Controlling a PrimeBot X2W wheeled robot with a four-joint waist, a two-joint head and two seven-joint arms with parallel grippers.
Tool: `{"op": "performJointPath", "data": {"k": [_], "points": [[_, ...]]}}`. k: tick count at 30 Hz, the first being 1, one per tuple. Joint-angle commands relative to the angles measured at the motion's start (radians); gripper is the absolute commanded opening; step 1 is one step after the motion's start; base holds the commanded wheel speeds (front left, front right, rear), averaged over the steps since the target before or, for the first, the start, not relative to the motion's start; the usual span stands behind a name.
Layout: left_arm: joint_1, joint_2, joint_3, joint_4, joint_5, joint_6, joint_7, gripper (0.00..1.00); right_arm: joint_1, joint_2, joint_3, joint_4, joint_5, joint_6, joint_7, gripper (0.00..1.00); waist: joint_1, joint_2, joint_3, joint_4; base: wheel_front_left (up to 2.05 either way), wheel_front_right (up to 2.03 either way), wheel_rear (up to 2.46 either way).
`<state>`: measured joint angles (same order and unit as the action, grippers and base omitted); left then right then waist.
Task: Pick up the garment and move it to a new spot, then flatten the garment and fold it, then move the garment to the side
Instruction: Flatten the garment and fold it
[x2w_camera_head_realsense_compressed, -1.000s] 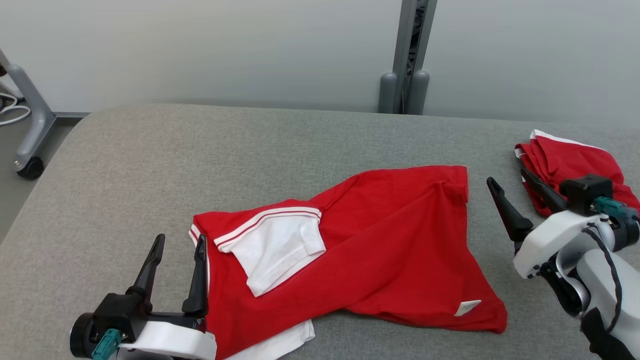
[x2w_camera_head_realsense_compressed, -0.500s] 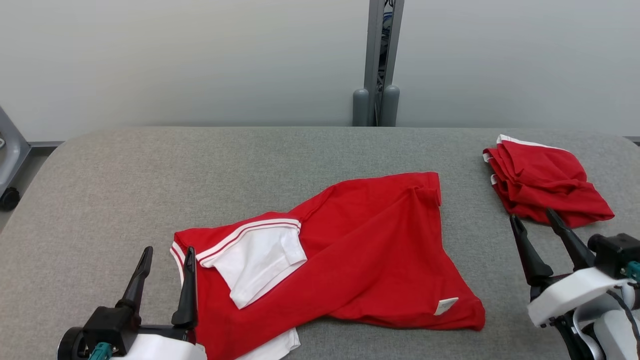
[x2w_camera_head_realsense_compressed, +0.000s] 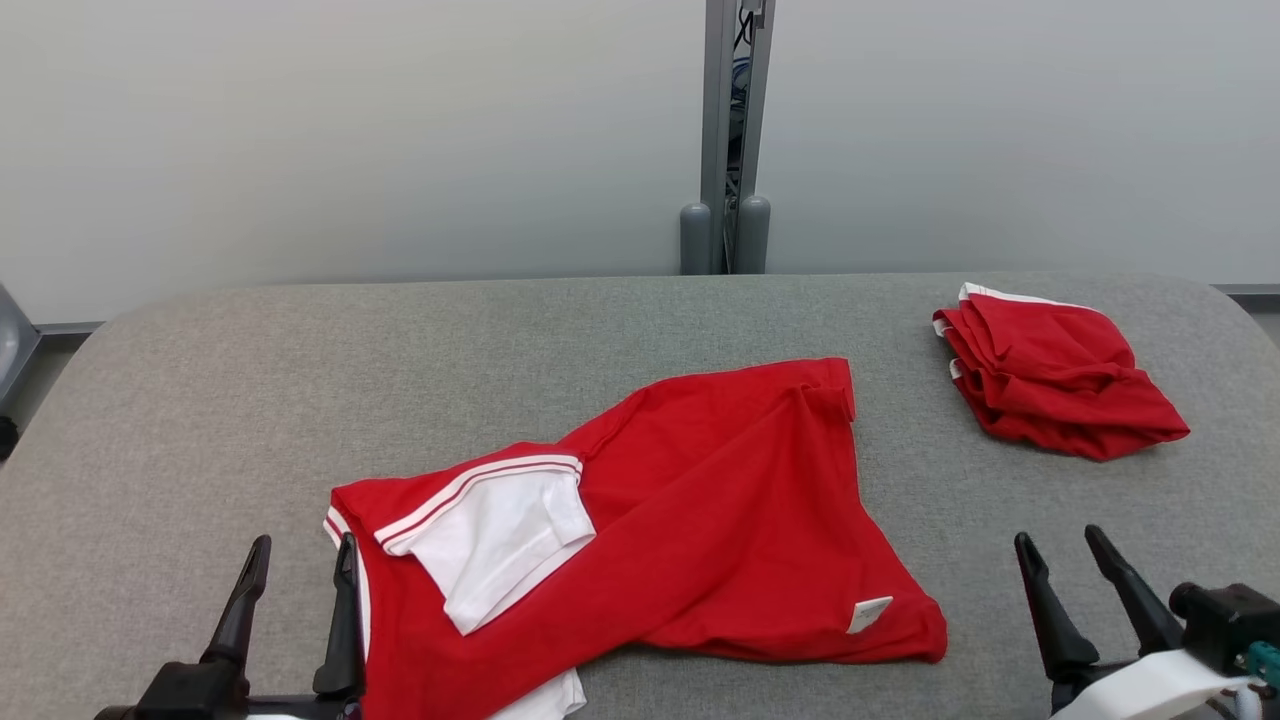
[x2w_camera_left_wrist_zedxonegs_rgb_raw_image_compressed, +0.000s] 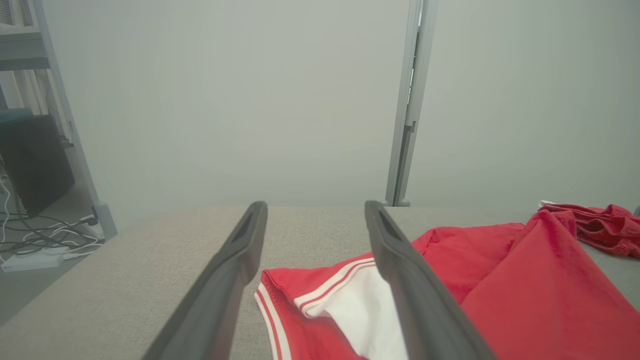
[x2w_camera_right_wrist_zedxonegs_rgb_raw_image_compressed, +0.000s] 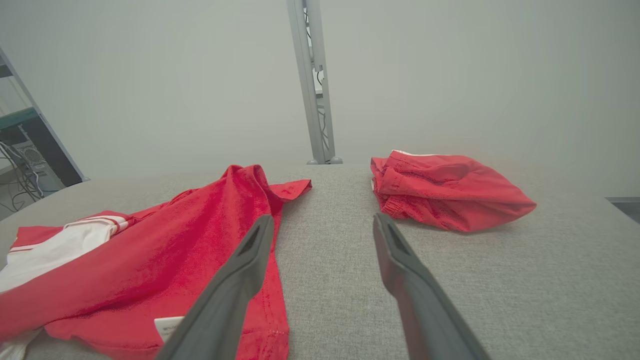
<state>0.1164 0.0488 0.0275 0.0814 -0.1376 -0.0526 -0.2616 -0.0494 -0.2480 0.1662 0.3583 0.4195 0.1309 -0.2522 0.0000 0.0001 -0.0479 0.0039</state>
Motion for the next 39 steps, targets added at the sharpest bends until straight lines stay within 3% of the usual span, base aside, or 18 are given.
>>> {"op": "performJointPath", "data": {"k": [1, 11, 21, 31, 39], "points": [[0.011, 0.004, 0.009, -0.005, 0.002, 0.002, -0.003, 1.00, 0.019, 0.003, 0.000, -0.009, -0.007, 0.000, 0.007, 1.00, 0.0000, -0.0001, -0.003, -0.004, 0.00, 0.00, 0.00], [0.035, 0.004, 0.029, 0.003, 0.018, 0.021, -0.003, 1.00, 0.053, 0.045, -0.013, -0.047, -0.049, 0.000, 0.021, 1.00, 0.0000, -0.0001, -0.001, -0.010, 0.00, 0.00, 0.00], [0.039, 0.005, 0.031, 0.030, 0.047, 0.072, -0.003, 1.00, 0.048, 0.064, -0.049, -0.041, -0.108, 0.000, 0.066, 1.00, 0.0000, -0.0001, 0.000, -0.004, 0.00, 0.00, 0.00], [0.034, 0.005, 0.012, 0.061, 0.039, 0.060, -0.003, 1.00, 0.042, 0.072, -0.050, -0.050, -0.120, 0.000, 0.081, 1.00, 0.0000, -0.0001, -0.006, 0.005, 0.00, 0.00, 0.00], [0.021, 0.005, 0.016, 0.072, 0.044, 0.082, -0.003, 1.00, 0.038, 0.077, -0.043, -0.057, -0.123, 0.000, 0.084, 1.00, 0.0000, -0.0001, -0.009, 0.002, 0.00, 0.00, 0.00]]}}
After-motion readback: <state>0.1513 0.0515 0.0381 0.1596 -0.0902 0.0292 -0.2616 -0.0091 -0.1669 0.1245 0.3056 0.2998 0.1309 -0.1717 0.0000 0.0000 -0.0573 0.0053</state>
